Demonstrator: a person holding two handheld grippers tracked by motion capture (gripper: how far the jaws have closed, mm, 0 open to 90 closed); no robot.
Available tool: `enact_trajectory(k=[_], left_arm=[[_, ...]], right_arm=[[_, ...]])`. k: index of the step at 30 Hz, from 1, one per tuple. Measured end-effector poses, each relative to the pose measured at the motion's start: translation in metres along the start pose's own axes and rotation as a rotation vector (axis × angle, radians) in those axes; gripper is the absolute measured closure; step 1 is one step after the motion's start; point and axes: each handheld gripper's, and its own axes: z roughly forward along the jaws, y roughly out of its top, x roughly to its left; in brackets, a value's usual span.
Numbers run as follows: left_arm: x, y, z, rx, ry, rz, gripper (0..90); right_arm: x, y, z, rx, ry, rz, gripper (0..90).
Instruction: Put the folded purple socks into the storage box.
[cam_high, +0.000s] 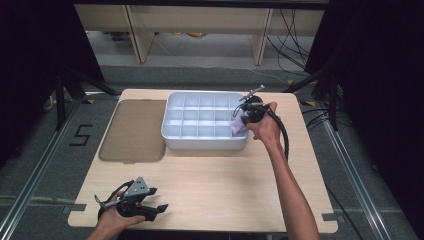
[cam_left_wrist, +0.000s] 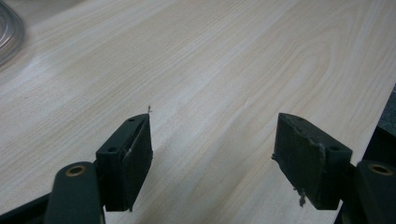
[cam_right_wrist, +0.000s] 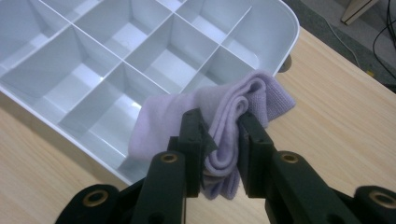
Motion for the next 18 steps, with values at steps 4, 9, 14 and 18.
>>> enact_trajectory(k=[4,9,14,18], left_arm=[[-0.001,0.000,0.000,-0.002,-0.012,0.013,27.4],[-0.001,0.000,0.000,-0.002,-0.014,0.021,27.4],[-0.003,0.000,0.001,-0.003,-0.006,0.000,27.5],[-0.003,0.000,0.001,-0.004,-0.013,0.006,27.5]], right_arm=[[0.000,-0.001,0.007,0.032,-0.014,-0.008,74.1],[0.000,-0.001,0.013,0.049,-0.030,-0.012,74.1],[0.005,-0.004,0.019,0.071,-0.041,-0.028,74.1],[0.009,-0.004,0.025,0.091,-0.062,-0.051,74.0]])
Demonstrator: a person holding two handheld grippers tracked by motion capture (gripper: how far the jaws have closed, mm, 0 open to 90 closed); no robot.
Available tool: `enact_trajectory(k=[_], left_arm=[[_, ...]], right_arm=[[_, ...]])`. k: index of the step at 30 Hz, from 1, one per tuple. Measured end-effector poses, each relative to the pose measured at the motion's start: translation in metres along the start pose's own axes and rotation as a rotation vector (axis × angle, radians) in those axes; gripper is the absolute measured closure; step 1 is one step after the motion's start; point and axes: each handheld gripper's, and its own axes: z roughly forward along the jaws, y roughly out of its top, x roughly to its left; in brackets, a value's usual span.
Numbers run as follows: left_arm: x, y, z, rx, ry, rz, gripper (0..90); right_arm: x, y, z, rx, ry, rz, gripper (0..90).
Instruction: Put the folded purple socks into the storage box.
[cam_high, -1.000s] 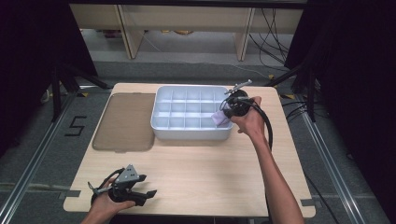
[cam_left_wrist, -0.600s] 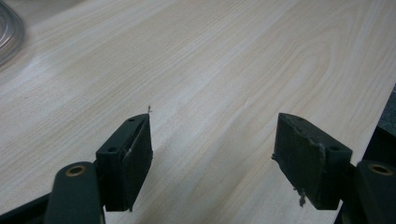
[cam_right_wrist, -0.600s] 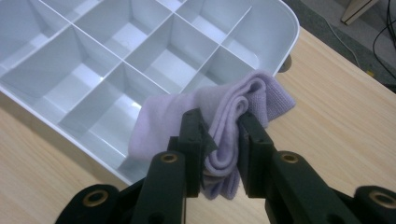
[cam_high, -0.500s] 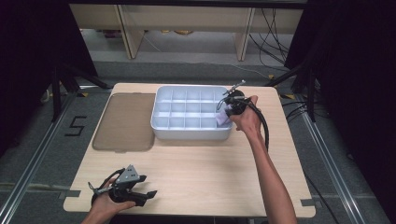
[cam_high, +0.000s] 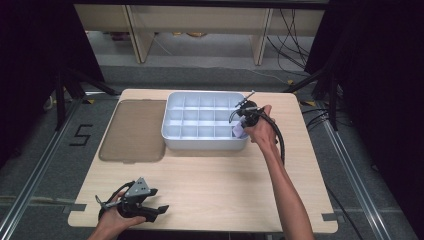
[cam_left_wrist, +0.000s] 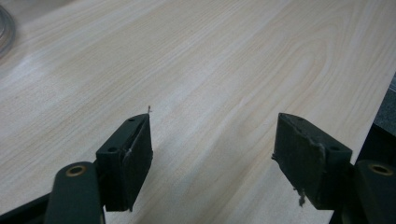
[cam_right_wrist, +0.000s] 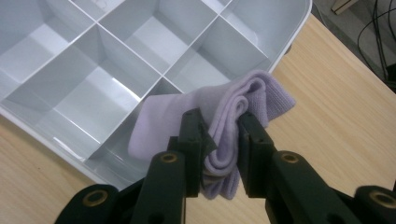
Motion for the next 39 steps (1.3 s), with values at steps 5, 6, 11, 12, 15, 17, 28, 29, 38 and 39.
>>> enact_trajectory(k=[5,6,11,12,15,17,28,29,38,39], left_arm=[[0.000,0.000,0.000,-0.001,-0.002,-0.002,27.5],[-0.001,0.000,0.000,-0.009,-0.007,-0.009,27.5],[-0.001,0.000,0.000,0.000,-0.007,0.001,27.6],[0.000,0.000,0.000,-0.001,-0.010,0.007,27.6],[0.000,0.000,0.001,0.001,-0.008,0.006,27.6],[0.000,0.000,0.001,0.000,-0.009,0.006,27.6],[-0.002,0.000,0.001,0.017,-0.008,0.003,27.7],[-0.002,0.000,0.001,0.009,-0.013,0.001,27.7],[-0.003,0.000,0.002,-0.003,-0.017,-0.002,28.0],[-0.002,0.000,0.001,0.004,-0.019,0.007,28.0]], right_arm=[[0.006,0.002,0.008,0.010,-0.008,-0.046,73.8],[0.007,0.002,0.009,0.014,0.000,-0.046,73.8],[0.010,-0.003,0.021,0.025,0.029,-0.065,73.6],[0.011,-0.004,0.024,0.030,0.036,-0.066,73.6],[0.012,-0.007,0.029,0.032,0.044,-0.062,73.4],[0.012,-0.008,0.031,0.038,0.054,-0.058,73.4],[0.011,-0.010,0.033,0.038,0.075,-0.030,68.9],[0.009,-0.010,0.029,0.017,0.088,-0.022,67.1],[-0.004,0.012,0.009,-0.046,0.108,0.023,81.1],[-0.004,0.012,0.009,-0.046,0.108,0.023,81.1]])
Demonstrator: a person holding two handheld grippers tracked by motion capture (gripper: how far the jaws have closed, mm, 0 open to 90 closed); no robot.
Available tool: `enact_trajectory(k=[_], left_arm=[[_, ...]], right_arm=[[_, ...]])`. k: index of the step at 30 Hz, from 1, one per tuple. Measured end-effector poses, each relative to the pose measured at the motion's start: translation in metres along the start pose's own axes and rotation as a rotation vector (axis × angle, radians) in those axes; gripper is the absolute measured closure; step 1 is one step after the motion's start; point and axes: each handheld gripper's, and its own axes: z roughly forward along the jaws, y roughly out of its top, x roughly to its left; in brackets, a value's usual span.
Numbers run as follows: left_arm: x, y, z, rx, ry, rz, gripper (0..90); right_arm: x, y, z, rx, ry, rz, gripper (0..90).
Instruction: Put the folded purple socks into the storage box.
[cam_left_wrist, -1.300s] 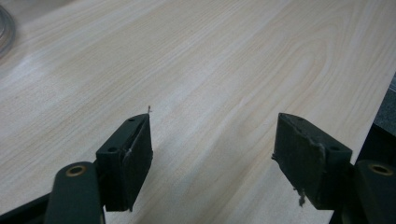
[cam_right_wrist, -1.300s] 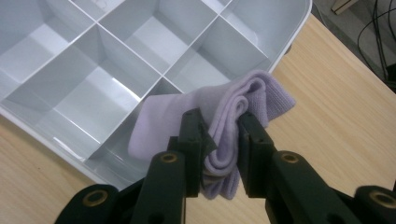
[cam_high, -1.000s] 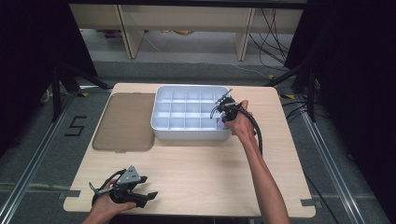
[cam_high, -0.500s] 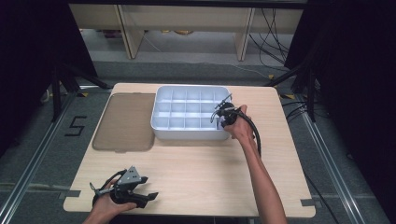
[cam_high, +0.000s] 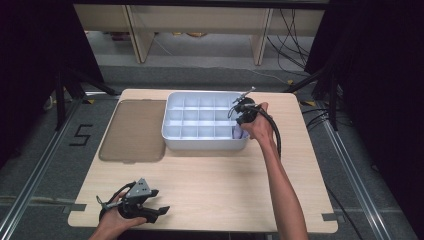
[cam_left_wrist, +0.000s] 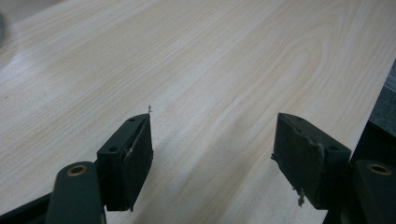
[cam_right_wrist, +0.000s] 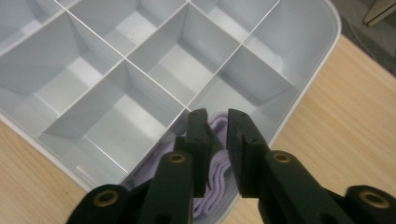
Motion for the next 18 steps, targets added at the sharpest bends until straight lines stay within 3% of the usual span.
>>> enact_trajectory(k=[1,5,7,10,11,14,17,18], left_arm=[[0.001,0.000,-0.001,0.016,-0.006,0.018,28.2],[0.001,-0.001,0.000,0.018,0.006,-0.005,28.5],[0.000,0.000,0.000,0.014,-0.001,0.010,28.6],[-0.002,-0.001,0.002,-0.011,-0.007,-0.019,28.6],[-0.001,0.000,0.001,-0.004,-0.008,-0.004,28.7],[-0.002,-0.001,0.002,-0.008,-0.004,-0.016,28.7],[-0.001,-0.001,0.000,0.013,-0.006,0.012,28.8],[-0.001,-0.001,0.001,0.018,-0.006,-0.003,28.9]], right_arm=[[0.001,0.000,0.004,0.017,0.003,-0.005,82.2],[0.005,-0.004,0.023,0.077,0.025,-0.020,86.6],[0.004,-0.007,0.029,0.112,0.044,-0.031,87.0],[0.004,-0.008,0.037,0.127,0.068,-0.022,87.2],[0.006,-0.009,0.041,0.138,0.072,-0.028,87.3],[0.007,-0.010,0.050,0.164,0.086,-0.025,87.5],[0.005,-0.009,0.051,0.168,0.094,-0.021,87.5],[0.003,-0.010,0.051,0.162,0.103,-0.012,87.4]])
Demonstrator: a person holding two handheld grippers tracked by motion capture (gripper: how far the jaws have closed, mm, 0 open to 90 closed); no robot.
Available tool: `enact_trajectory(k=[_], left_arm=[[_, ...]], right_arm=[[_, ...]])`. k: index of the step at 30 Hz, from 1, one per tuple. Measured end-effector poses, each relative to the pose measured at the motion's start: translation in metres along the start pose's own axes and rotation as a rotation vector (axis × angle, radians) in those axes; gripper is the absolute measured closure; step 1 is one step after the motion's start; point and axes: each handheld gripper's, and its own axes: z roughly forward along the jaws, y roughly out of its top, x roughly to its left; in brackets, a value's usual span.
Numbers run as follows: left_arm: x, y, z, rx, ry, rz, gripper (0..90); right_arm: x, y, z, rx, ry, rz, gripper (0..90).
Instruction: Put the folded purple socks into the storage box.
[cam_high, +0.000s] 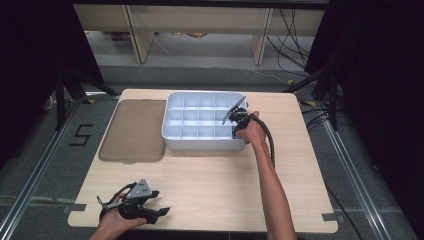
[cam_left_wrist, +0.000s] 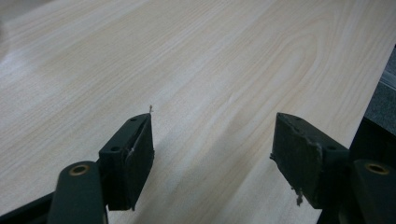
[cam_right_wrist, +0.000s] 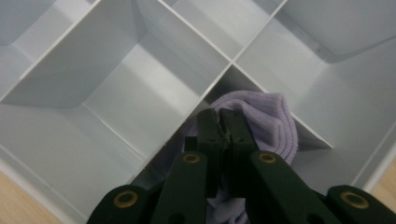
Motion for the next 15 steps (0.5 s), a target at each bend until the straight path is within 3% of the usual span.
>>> enact_trajectory(k=[2,3,4,5,8,9,10,14,15], left_arm=[[0.000,0.000,0.000,0.004,0.006,0.002,28.9],[0.000,0.000,0.000,0.003,0.003,0.006,28.9],[0.000,0.001,-0.001,0.000,-0.006,0.021,28.9],[0.001,0.001,0.000,0.006,0.002,0.024,28.9],[0.001,0.001,-0.001,0.007,0.004,0.028,28.9],[0.000,0.000,0.000,0.002,0.006,0.001,28.9],[0.000,0.000,0.000,-0.001,0.002,-0.001,28.9],[0.000,0.000,0.000,0.003,0.002,0.006,29.0],[-0.002,0.001,0.001,-0.019,-0.010,-0.002,29.0]], right_arm=[[-0.001,-0.001,0.000,-0.007,0.005,-0.003,87.2],[0.000,-0.001,-0.002,0.002,0.007,0.030,86.9],[-0.001,-0.002,-0.003,-0.023,0.011,0.019,86.1],[0.001,-0.002,-0.008,-0.020,0.017,0.045,85.4],[-0.004,-0.001,-0.026,-0.068,0.023,0.023,81.7],[-0.006,-0.001,-0.034,-0.105,0.012,0.030,81.3],[-0.005,0.000,-0.038,-0.116,0.019,0.065,80.9],[-0.013,0.004,-0.047,-0.156,-0.020,0.093,80.9],[-0.017,0.005,-0.045,-0.162,-0.024,0.100,81.2]])
